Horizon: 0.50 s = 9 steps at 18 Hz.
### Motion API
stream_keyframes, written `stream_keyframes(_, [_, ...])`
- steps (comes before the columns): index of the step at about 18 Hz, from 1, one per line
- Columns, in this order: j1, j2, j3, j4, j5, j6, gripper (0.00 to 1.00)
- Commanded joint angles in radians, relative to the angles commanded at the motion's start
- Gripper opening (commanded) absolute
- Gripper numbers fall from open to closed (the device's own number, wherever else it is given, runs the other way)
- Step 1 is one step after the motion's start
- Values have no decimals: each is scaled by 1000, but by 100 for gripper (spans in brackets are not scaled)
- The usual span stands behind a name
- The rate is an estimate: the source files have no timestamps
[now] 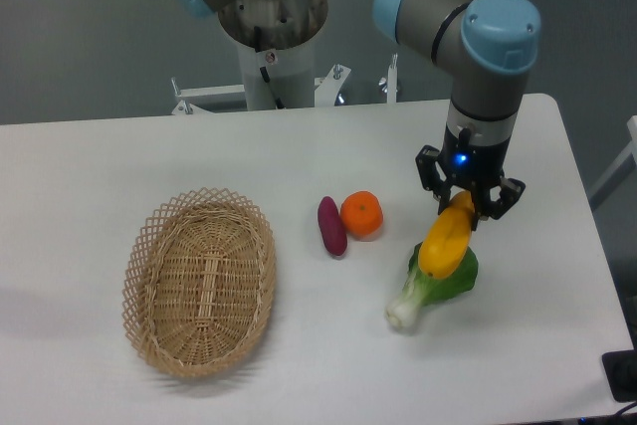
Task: Place the mango on the table
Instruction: 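Hold the yellow mango in the gripper above the bok choy, then lower and carry the mango toward the basket, beside the bok choy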
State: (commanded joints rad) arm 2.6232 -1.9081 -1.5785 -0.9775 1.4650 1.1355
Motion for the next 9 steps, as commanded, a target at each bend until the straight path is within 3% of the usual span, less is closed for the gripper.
stream_keyframes(4, [-38, -55, -11, 98, -2, -135, 44])
stream_keyframes(9, [-69, -92, -11, 120, -3, -252, 44])
